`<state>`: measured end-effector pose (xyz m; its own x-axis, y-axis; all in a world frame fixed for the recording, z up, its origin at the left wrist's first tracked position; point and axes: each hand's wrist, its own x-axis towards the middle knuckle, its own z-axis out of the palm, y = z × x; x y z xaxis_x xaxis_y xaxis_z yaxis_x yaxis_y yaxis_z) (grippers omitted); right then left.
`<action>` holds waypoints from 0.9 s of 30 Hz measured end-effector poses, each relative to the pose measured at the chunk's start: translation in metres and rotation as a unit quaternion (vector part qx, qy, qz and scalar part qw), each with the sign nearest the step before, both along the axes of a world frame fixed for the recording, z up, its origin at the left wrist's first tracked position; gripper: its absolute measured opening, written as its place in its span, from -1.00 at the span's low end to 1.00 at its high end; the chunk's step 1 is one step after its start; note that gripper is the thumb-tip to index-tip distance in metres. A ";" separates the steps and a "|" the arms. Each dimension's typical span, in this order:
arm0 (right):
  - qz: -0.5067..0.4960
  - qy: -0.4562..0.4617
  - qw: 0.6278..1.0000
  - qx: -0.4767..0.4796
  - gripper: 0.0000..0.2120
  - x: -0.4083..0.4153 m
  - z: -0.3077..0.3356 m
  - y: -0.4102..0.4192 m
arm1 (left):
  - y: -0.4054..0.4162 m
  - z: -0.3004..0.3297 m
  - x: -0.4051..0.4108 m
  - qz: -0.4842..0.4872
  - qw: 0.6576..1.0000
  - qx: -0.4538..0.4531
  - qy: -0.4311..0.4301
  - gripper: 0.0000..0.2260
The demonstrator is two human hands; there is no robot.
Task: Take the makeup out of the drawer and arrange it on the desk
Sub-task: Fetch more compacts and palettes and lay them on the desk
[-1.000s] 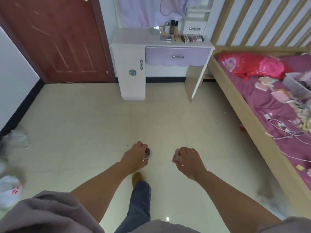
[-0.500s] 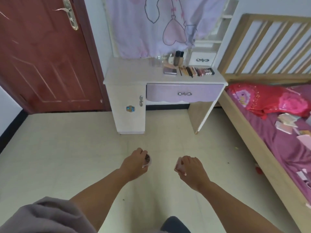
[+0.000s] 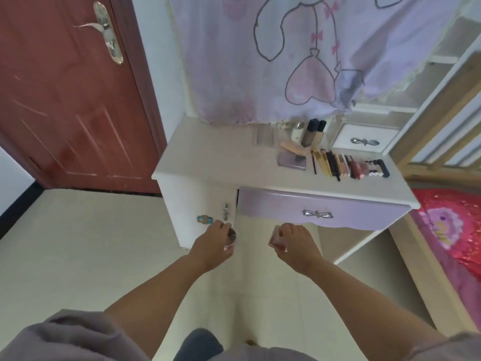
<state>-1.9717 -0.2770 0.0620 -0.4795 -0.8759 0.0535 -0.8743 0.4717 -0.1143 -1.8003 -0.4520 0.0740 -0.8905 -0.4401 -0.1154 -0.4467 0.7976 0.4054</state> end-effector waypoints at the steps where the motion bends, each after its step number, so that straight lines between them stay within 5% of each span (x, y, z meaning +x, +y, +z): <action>1: 0.004 -0.002 1.000 0.011 -0.53 -0.018 0.000 -0.015 | -0.013 0.000 -0.016 -0.001 1.000 -0.003 -0.004 -0.51; 16: -0.090 -0.067 0.993 0.039 -0.54 -0.216 -0.005 -0.233 | -0.235 -0.011 -0.266 -0.109 0.993 -0.003 -0.050 -0.50; 27: -0.018 -0.076 0.990 0.121 -0.64 -0.290 -0.026 -0.285 | -0.267 -0.047 -0.357 -0.111 0.991 0.026 -0.072 -0.49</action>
<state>-2.2621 -0.5620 0.0364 -0.4967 -0.8366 -0.2309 -0.8382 0.5314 -0.1223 -2.1569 -0.7188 0.0266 -0.9372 -0.2260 -0.2657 -0.3194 0.8622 0.3931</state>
